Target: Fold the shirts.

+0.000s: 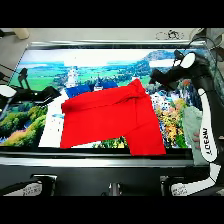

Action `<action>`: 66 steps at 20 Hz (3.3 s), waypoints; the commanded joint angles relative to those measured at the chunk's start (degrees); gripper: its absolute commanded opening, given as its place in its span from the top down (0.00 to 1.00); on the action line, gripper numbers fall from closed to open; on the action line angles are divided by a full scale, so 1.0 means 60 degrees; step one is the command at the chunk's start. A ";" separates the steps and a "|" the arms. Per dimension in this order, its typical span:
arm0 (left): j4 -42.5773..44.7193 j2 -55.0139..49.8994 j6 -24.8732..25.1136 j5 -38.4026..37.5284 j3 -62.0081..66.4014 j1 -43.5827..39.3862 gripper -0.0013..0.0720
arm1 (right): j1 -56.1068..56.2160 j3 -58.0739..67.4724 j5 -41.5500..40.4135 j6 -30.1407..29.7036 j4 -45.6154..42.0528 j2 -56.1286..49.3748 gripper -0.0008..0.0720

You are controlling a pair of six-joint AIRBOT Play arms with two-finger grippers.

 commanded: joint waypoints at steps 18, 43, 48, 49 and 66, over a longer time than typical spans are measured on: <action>0.0197 0.0605 0.0120 -0.1428 -0.5093 0.0004 0.69 | -0.1854 -0.3887 0.1337 -0.3202 -0.0033 0.0047 0.24; 0.1683 0.6186 -0.0302 0.0579 0.8674 0.0029 0.95 | -0.0852 0.1832 -0.3595 -0.2652 -0.1647 0.9639 0.96; 0.2543 0.5533 -0.0375 -0.1545 0.8674 0.0029 0.95 | -0.0852 0.1832 -0.1537 -0.2656 -0.2408 0.9169 0.96; 0.2696 0.5286 -0.0375 -0.2142 0.8608 0.0029 0.95 | -0.0852 0.1832 -0.1075 -0.2670 -0.2492 0.8885 0.96; 0.2091 -0.2896 0.0404 -0.0641 0.3424 -0.0109 0.95 | 0.0561 0.1832 -0.0557 -0.1213 -0.1209 -0.1891 0.96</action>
